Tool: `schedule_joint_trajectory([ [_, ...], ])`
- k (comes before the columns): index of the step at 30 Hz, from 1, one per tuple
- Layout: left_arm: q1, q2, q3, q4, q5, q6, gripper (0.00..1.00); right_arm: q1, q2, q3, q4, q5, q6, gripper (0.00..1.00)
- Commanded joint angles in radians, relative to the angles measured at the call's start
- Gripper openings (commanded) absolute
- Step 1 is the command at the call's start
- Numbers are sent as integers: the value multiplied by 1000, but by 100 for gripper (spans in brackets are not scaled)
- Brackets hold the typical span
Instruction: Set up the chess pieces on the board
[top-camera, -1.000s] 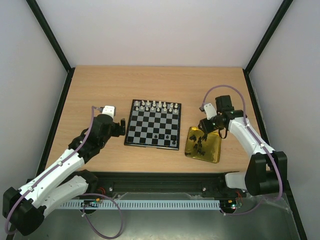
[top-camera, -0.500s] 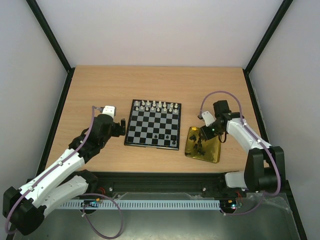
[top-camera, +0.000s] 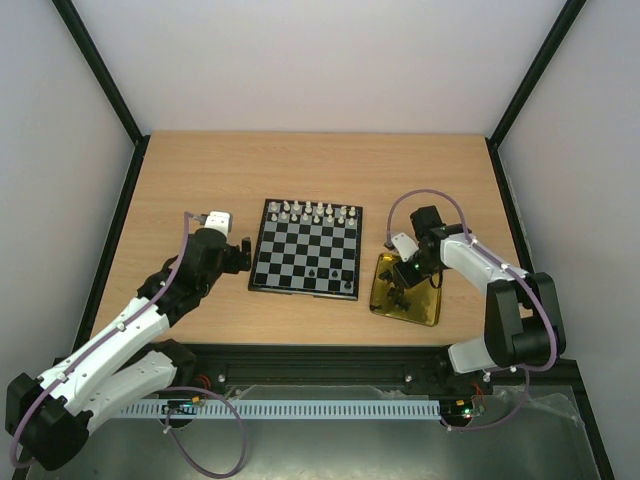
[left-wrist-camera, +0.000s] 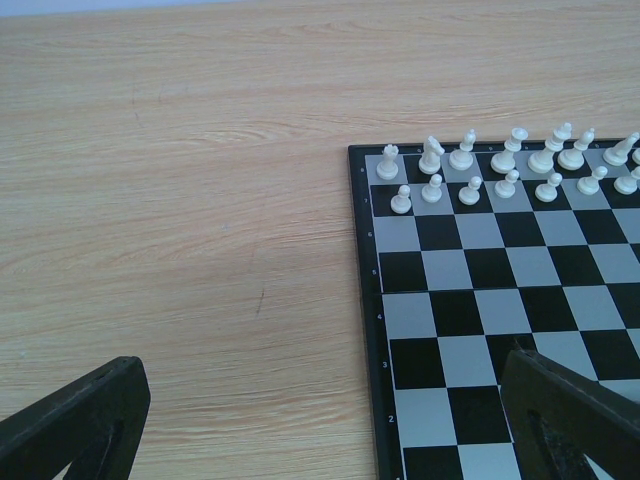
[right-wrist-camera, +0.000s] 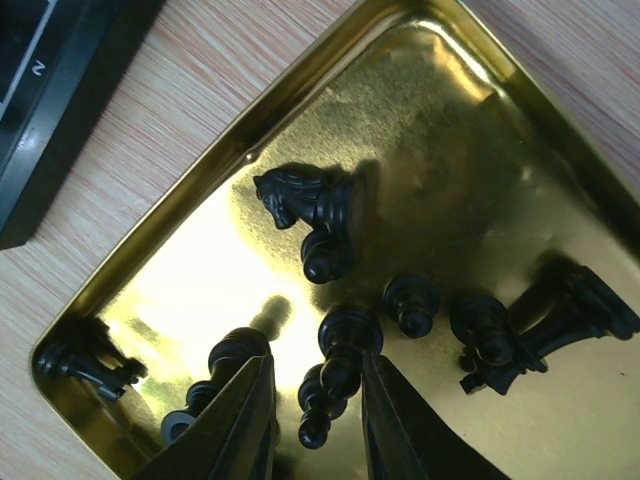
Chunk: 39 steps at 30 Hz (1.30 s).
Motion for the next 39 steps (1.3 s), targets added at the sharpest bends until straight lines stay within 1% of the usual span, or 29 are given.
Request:
schedule_joint_trajectory([
  [1, 6, -2, 15, 5, -1, 11, 99, 11, 17, -10, -32, 45, 11, 24],
  [5, 6, -1, 15, 5, 0, 11, 99, 12, 30, -9, -20, 67, 22, 19],
  [11, 7, -2, 16, 5, 3, 11, 99, 15, 56, -4, -4, 84, 36, 17],
  [14, 7, -4, 17, 3, 3, 11, 99, 17, 65, 4, -2, 65, 36, 15],
  [18, 7, -9, 17, 2, 5, 11, 99, 16, 67, 19, -1, 54, 44, 9],
  [26, 7, -17, 16, 4, 13, 11, 99, 15, 8, 37, -18, -34, 42, 2],
  [36, 7, -20, 16, 5, 15, 11, 99, 21, -63, 75, -20, -67, 18, 1],
  [39, 6, -21, 16, 1, 7, 10, 99, 62, -57, 115, -30, -74, 2, 1],
])
